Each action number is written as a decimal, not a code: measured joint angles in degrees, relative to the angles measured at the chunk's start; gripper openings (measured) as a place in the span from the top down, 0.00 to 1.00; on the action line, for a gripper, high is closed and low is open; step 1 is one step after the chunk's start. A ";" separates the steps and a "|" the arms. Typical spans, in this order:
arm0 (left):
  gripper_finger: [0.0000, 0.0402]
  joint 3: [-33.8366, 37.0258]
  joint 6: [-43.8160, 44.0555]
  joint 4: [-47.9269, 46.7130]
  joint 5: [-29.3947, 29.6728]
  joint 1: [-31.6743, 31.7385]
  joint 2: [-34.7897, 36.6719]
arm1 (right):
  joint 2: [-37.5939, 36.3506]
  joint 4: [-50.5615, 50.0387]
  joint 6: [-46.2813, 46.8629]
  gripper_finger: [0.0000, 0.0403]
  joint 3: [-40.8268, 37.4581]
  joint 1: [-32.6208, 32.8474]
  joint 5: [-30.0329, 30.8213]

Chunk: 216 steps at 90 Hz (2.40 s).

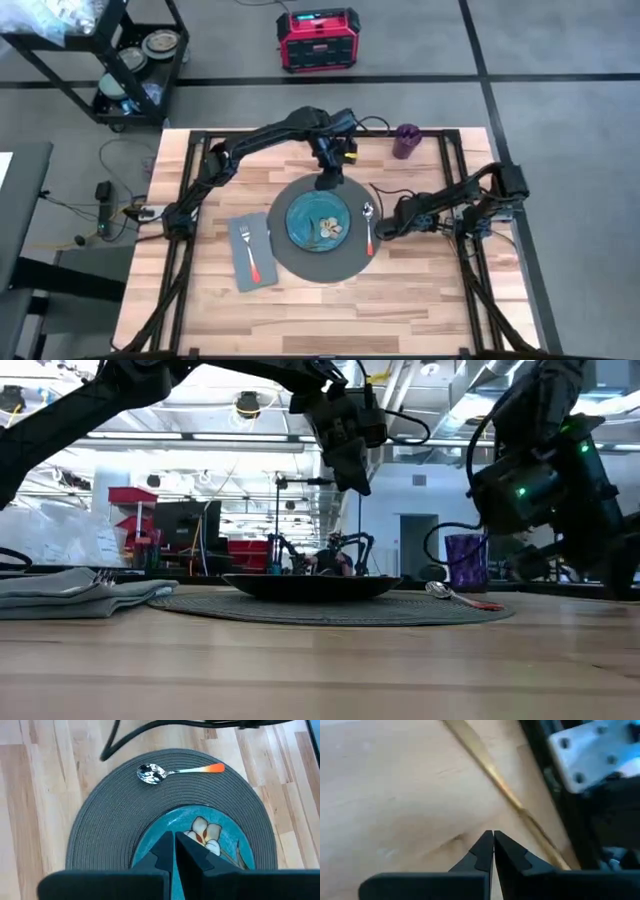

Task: Set table place
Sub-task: Put the gold knife on the gray placemat

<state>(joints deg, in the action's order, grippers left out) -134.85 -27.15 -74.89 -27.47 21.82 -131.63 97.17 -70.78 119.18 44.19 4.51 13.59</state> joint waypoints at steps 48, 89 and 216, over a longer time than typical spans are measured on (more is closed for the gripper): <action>1.00 0.02 0.82 0.24 0.00 0.00 0.00 | 0.69 -11.11 -9.36 1.00 -0.57 -4.94 -6.76; 1.00 0.11 0.61 -0.09 0.03 0.00 0.35 | 8.58 -6.52 -14.32 1.00 -2.89 -2.04 -15.60; 1.00 0.11 -0.08 -0.72 0.05 0.04 0.74 | 3.78 1.64 -11.52 1.00 -2.33 -8.23 -8.81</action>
<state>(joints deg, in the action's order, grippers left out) -134.74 -27.23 -75.62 -27.42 21.87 -130.89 100.95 -69.14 107.66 41.86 -3.72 4.78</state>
